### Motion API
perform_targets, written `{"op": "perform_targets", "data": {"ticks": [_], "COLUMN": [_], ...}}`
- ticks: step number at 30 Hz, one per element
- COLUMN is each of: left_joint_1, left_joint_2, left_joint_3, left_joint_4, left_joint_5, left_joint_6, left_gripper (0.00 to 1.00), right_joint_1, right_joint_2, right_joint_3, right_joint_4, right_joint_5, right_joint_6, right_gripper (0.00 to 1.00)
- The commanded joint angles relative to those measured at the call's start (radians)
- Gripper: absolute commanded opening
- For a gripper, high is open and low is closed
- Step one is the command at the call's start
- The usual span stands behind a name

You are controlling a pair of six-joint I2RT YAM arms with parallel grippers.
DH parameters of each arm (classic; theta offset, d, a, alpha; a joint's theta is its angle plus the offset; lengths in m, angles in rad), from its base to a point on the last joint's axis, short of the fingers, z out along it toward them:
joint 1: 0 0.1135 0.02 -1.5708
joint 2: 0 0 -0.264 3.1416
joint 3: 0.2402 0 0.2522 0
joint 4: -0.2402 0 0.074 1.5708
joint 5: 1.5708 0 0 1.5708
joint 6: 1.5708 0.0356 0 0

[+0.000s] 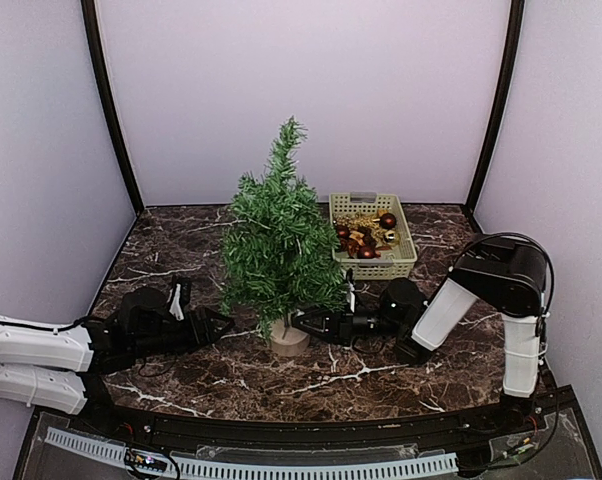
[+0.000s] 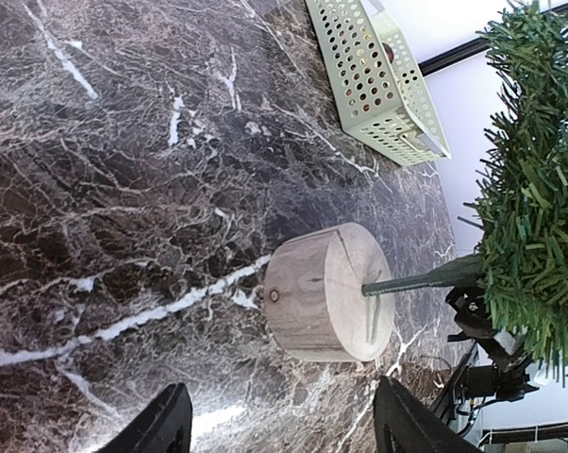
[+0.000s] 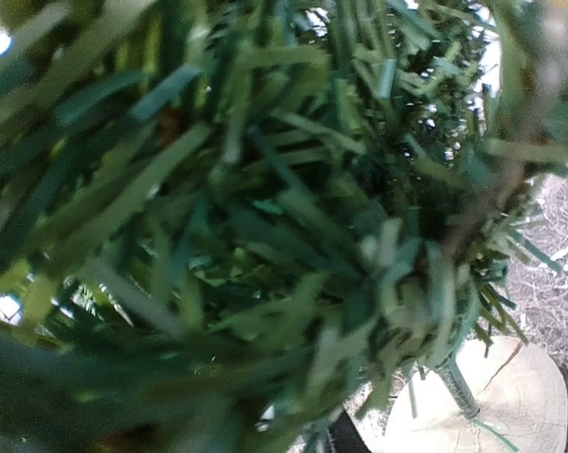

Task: Decorate the small christmas tree
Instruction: Open the power switch for the light string.

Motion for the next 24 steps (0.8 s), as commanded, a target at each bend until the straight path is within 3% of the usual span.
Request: {"op": "perform_targets", "data": {"ticks": [1,6,11,16,24], "left_joint_1": [0.005,0.004,0.006,0.006,0.006], "left_joint_2": [-0.026,-0.037,-0.042,-0.044,-0.046], "left_joint_3": [-0.02,-0.022,-0.023,-0.025,-0.025], "left_joint_4": [-0.019,-0.027,-0.031,-0.033,-0.034], "left_joint_5": [-0.01,-0.01,-0.01,-0.01,-0.009], "left_joint_6": [-0.001,-0.001,0.001,0.0,0.001], "left_gripper": [0.68,0.68,0.68,0.68,0.68], "right_joint_1": [0.006,0.006,0.006,0.006,0.006], "right_joint_2": [0.011,0.012,0.01,0.011,0.014], "right_joint_3": [0.006,0.004,-0.001,0.004,0.006], "right_joint_4": [0.067,0.072,0.082,0.081,0.08], "right_joint_5": [0.004,0.007,0.01,0.006,0.008], "right_joint_6": [0.01,0.015,0.025,0.033,0.034], "right_gripper": [0.15,0.09,0.28,0.35,0.19]}}
